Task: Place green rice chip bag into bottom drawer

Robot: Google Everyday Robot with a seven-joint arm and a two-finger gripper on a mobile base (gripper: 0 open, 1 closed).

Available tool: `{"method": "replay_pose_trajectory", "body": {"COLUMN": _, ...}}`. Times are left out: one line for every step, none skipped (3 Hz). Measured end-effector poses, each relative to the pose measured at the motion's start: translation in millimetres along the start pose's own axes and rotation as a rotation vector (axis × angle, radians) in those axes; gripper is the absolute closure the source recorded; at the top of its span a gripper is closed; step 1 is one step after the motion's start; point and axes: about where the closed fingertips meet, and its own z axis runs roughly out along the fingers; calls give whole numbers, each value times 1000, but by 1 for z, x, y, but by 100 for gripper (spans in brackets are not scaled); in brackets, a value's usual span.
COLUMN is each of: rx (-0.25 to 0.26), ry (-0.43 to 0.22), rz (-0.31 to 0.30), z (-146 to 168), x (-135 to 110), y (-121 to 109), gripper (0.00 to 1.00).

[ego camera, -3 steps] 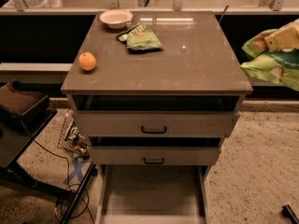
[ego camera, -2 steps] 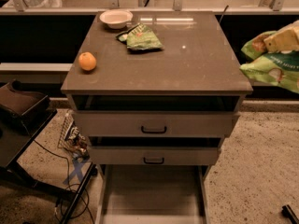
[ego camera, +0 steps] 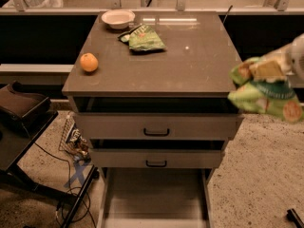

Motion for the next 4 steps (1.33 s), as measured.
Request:
{"method": "replay_pose_trajectory", "body": {"rx": -156, "ry": -15, "rz": 30, "z": 0, "x": 55, "y": 57, "gripper": 100}}
{"method": "replay_pose_trajectory", "body": {"rx": -311, "ry": -61, "rz": 46, "z": -69, "x": 135, "y": 96, "gripper": 100}}
{"method": "replay_pose_trajectory", "body": {"rx": -312, "ry": -57, "rz": 48, "z": -61, "x": 132, "y": 97, "gripper": 100}}
{"method": "replay_pose_trajectory", "body": {"rx": -312, "ry": -43, "rz": 49, "z": -41, "x": 134, "y": 104, "gripper": 100}}
